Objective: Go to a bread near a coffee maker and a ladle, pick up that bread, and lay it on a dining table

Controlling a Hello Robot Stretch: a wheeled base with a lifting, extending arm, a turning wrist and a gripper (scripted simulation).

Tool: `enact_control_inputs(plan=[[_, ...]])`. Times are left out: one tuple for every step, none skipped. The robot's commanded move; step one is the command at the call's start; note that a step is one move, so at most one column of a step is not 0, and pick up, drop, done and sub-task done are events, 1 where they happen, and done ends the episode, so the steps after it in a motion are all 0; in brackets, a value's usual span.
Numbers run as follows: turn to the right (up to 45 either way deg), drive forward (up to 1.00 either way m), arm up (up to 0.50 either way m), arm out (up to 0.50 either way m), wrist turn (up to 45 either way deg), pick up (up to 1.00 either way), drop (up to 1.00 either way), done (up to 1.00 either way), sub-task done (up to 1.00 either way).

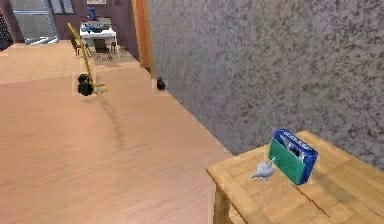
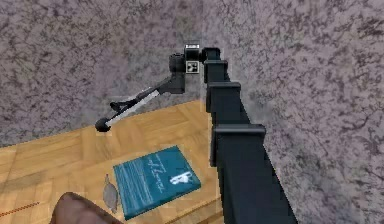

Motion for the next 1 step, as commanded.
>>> enact_control_inputs(plan=[[0.0, 0.00, 0.00, 0.00, 0.0, 0.00, 0.00, 1.00, 0.00]])
